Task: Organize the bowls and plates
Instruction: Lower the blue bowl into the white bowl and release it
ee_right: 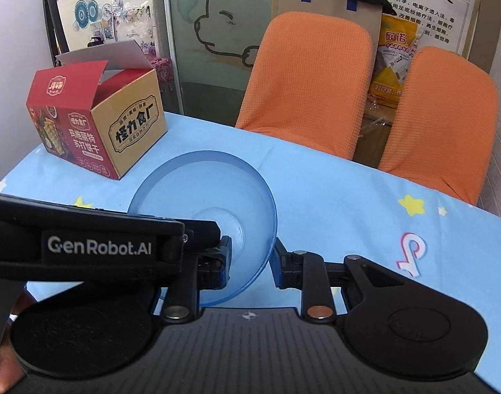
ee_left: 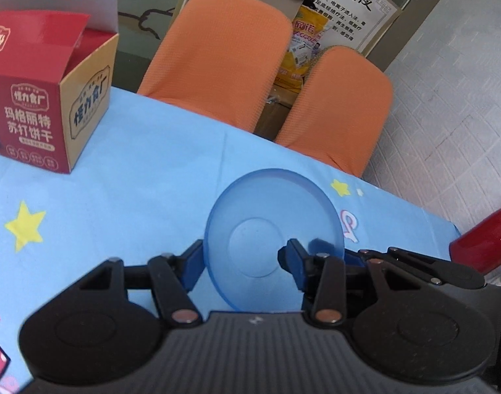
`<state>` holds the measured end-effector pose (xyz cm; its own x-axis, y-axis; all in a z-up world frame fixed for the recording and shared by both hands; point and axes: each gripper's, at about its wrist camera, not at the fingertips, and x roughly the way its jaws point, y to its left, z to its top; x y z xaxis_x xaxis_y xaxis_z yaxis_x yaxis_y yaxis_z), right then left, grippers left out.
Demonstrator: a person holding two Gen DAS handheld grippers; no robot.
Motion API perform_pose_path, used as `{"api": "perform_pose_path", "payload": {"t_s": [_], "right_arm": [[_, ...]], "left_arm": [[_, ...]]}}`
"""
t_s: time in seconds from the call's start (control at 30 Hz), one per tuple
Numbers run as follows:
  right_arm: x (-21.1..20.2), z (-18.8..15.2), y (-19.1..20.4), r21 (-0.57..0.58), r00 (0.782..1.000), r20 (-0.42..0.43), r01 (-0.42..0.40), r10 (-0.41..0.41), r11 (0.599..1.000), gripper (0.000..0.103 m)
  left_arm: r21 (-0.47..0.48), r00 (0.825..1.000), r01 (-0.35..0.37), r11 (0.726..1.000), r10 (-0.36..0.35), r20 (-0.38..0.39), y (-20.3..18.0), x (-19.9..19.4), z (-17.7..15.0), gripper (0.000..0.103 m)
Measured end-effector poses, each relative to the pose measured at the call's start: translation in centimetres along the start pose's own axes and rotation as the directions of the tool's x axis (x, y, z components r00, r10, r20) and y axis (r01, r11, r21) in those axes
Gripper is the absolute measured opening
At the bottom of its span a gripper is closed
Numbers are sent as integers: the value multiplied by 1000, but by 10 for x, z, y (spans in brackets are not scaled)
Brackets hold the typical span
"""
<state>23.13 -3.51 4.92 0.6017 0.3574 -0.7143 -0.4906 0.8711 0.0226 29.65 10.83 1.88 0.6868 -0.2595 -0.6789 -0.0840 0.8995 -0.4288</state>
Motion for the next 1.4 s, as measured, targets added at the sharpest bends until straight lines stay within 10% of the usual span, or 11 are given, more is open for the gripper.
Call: {"api": "perform_pose_path", "payload": {"t_s": [0.63, 1.03, 1.3, 1.4], "right_arm": [[-140, -151, -10, 118, 987, -3, 161, -162, 980, 48], [-144, -181, -11, 165, 992, 39, 108, -116, 980, 45], [-181, -197, -12, 200, 958, 192, 176, -214, 964, 98], [-190, -211, -3, 230, 942, 243, 178, -234, 957, 103]], "left_arm": [[173, 988, 147, 974, -136, -70, -110, -79, -179, 45], [177, 983, 176, 968, -165, -77, -98, -77, -197, 59], [210, 981, 186, 960, -194, 17, -94, -105, -193, 79], [216, 980, 176, 960, -192, 59, -90, -116, -199, 79]]}}
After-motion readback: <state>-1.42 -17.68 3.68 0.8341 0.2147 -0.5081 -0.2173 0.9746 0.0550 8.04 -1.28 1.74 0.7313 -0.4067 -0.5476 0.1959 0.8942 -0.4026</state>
